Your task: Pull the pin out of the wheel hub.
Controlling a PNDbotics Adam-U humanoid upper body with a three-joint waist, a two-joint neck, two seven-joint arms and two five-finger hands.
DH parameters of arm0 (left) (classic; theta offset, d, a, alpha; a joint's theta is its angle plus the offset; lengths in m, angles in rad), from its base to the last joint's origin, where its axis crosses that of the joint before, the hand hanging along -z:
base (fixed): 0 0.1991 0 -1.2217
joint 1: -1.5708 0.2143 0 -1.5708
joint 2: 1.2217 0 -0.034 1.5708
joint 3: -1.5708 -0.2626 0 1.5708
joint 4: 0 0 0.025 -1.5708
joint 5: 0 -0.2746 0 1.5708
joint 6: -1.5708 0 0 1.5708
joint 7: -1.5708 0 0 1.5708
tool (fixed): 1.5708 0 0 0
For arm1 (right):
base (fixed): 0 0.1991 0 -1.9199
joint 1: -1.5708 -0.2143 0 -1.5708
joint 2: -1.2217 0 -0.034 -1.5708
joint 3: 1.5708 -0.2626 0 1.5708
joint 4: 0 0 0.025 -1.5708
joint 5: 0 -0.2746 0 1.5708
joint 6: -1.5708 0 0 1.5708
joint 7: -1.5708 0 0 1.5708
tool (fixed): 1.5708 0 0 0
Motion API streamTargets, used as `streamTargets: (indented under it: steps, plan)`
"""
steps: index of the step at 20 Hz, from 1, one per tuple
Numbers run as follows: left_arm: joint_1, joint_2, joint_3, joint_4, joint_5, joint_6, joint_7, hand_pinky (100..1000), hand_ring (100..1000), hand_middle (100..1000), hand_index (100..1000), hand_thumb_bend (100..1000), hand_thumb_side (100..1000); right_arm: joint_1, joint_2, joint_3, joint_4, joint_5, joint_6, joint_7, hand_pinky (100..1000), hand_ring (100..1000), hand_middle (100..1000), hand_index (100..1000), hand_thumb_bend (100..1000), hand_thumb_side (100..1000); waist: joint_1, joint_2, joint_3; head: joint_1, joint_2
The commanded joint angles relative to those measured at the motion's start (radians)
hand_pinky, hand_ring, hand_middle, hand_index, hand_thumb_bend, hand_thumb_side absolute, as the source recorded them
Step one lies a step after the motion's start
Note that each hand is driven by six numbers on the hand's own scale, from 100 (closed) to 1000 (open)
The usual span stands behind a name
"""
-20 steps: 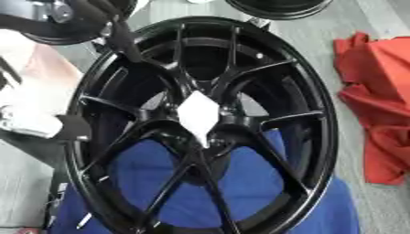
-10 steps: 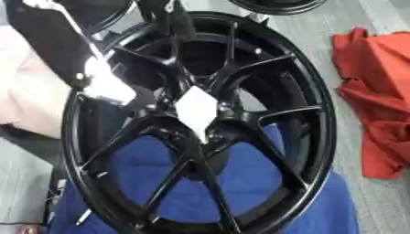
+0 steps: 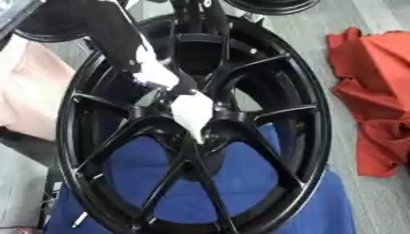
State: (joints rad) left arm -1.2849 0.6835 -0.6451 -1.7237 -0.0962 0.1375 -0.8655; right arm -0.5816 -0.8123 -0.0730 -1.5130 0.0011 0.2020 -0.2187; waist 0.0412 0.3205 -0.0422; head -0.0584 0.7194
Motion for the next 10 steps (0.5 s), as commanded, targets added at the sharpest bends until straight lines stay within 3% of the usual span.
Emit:
streamTargets:
  steps: [1,4,7,10]
  plan:
    - [-0.021,0.006,-0.008,0.011,0.016,-0.009,-0.033,826,812,812,902,444,492,-0.019,-0.021,-0.007,-0.007,0.003,-0.003,0.0,769,642,683,686,100,766,-0.003,-0.024,-0.002,0.003,-0.006]
    - [-0.015,0.011,-0.039,0.022,0.031,-0.023,-0.04,851,846,841,921,457,508,-0.02,-0.019,-0.007,-0.003,0.001,-0.003,-0.002,769,641,683,686,100,768,-0.001,-0.02,-0.003,0.005,-0.006]
    - [-0.015,0.01,-0.059,0.035,0.06,-0.044,-0.041,869,861,839,919,560,557,-0.021,-0.017,-0.005,0.001,-0.002,-0.004,-0.003,769,641,683,686,100,769,0.0,-0.019,-0.003,0.01,-0.004]
    - [-0.019,0.005,-0.067,0.048,0.073,-0.075,-0.041,870,862,827,895,599,486,-0.024,-0.015,-0.001,0.003,-0.002,-0.005,-0.001,769,641,683,686,100,769,0.0,-0.018,-0.003,0.013,-0.005]
